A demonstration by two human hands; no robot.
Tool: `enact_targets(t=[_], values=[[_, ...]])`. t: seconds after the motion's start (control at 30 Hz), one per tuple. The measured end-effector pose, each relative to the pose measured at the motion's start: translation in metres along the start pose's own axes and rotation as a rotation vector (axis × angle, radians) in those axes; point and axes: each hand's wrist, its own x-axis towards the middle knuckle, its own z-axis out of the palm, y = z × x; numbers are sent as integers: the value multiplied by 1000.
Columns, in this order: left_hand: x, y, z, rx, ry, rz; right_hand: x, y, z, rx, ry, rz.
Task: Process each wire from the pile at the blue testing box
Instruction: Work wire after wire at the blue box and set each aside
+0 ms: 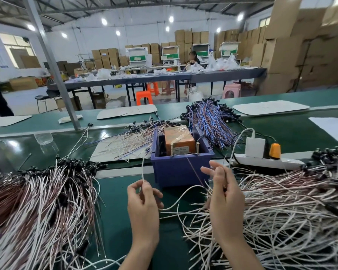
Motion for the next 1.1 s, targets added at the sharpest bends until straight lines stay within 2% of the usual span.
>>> enact_targets(t=[0.2,0.33,0.47,0.57,0.67,0.8,0.97,1.1], values=[[10,-6,-4,-7,24,-86,33,-20,-47,85,134,-38],[8,-6,-3,-4,-24,-81,72,-27,-93,-41,250,-117],[6,-3,-3,22,-57,-96,112,-28,-137,-288,306,-109],[3,0,-3,61,-78,-92,131,-25,-163,-521,242,-49],[0,2,-2,81,-88,-95,127,-25,-167,-791,182,-127],[1,0,0,111,-100,-115,86,-22,-126,-730,69,-287],[15,8,-6,172,-245,-205,24,3,-55,-688,-200,-319],[48,25,-43,441,-278,-50,-4,25,-34,-753,-262,-251]])
